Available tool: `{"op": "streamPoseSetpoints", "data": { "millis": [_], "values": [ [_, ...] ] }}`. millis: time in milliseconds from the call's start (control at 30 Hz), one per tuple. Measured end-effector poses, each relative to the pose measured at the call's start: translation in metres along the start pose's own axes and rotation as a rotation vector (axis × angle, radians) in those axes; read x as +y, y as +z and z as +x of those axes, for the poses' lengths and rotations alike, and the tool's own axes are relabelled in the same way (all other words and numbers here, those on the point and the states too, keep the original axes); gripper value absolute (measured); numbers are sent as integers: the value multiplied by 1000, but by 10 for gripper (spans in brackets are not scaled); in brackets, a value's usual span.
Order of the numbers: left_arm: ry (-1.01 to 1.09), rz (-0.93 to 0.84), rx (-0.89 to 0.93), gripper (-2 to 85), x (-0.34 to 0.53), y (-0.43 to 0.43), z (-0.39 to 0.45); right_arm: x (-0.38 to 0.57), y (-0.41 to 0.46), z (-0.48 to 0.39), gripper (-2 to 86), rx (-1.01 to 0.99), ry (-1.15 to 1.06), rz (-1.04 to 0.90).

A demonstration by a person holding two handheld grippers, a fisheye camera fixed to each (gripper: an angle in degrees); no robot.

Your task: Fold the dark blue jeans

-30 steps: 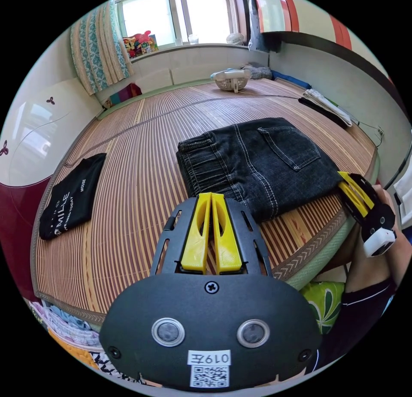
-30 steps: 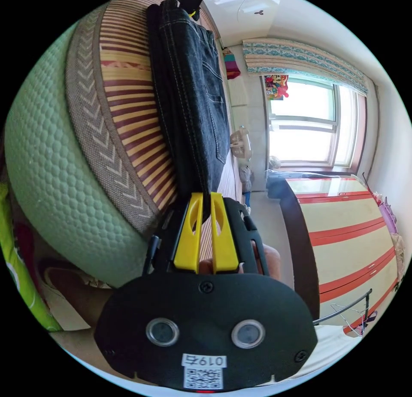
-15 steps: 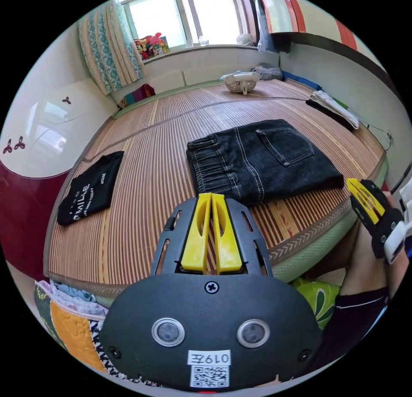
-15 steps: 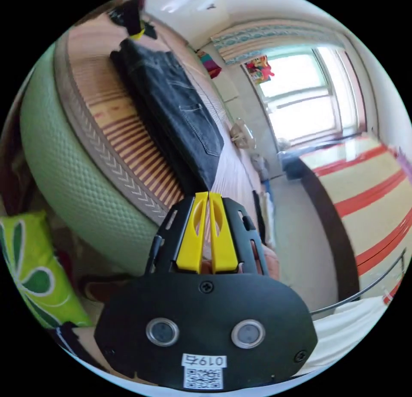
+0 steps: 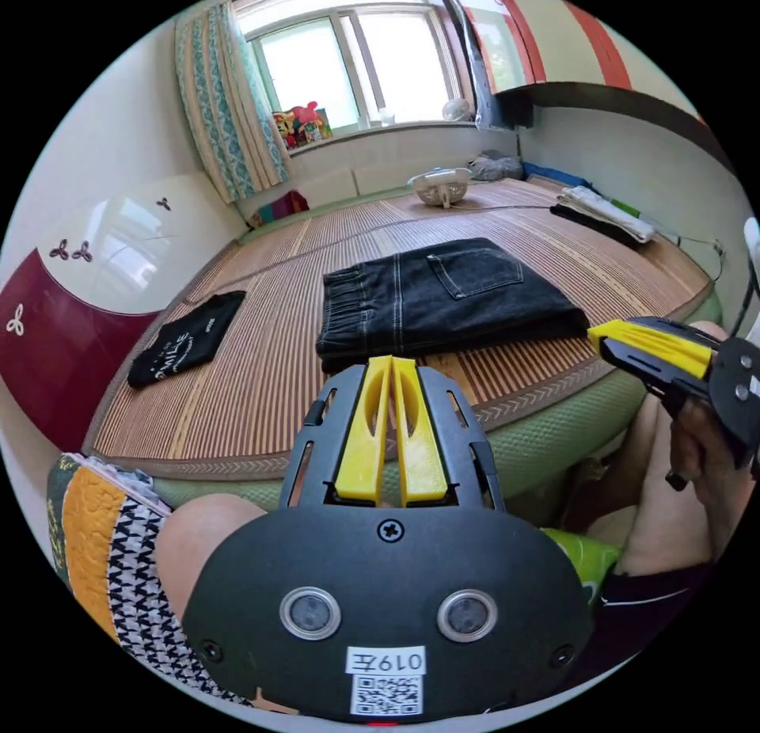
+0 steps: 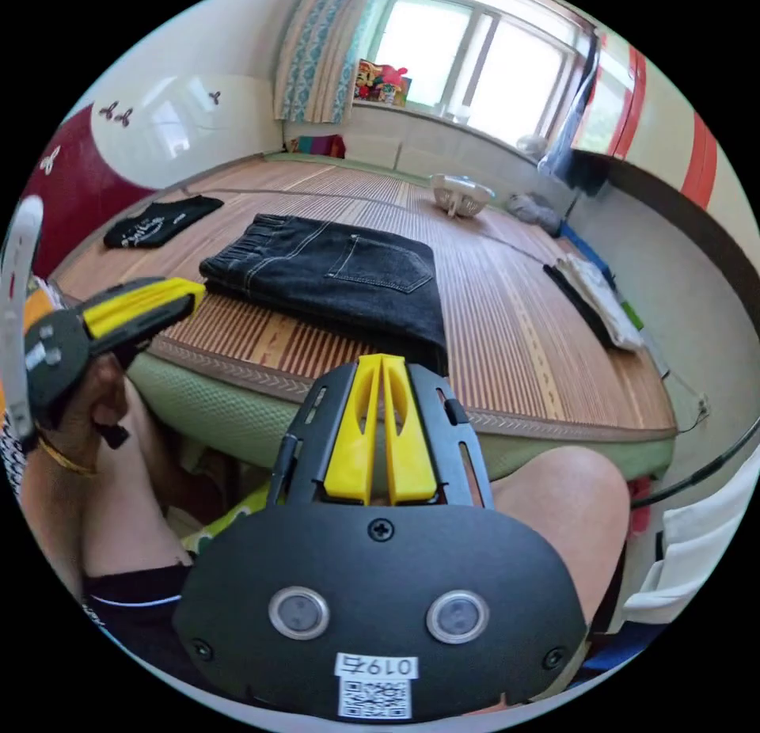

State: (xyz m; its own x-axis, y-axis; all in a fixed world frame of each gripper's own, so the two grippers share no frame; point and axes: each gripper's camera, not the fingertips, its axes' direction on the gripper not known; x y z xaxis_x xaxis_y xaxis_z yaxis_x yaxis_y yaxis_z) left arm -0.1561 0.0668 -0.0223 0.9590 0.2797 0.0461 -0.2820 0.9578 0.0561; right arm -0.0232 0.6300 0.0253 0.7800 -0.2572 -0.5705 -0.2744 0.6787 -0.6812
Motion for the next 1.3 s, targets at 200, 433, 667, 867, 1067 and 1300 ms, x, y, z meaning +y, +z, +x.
{"op": "streamPoseSetpoints", "data": {
  "millis": [200,433,667,867,1067,1300],
  "values": [
    [-49,-16,129,9,-2,17,9,-2,11,-3,-10,48,-48,1],
    [-44,31,53,7,5,20,30,-34,3,2,-10,-66,73,47],
    [-44,-61,67,7,16,50,34,-50,13,-19,-10,-84,4,-6],
    [-10,-83,64,8,20,55,38,-60,9,-45,-9,-111,-28,22],
    [-10,-89,88,8,24,63,38,-64,-8,-63,12,-148,-57,123],
    [-21,-126,84,9,24,72,34,-83,-8,-75,69,-202,-36,49]
  ]
}}
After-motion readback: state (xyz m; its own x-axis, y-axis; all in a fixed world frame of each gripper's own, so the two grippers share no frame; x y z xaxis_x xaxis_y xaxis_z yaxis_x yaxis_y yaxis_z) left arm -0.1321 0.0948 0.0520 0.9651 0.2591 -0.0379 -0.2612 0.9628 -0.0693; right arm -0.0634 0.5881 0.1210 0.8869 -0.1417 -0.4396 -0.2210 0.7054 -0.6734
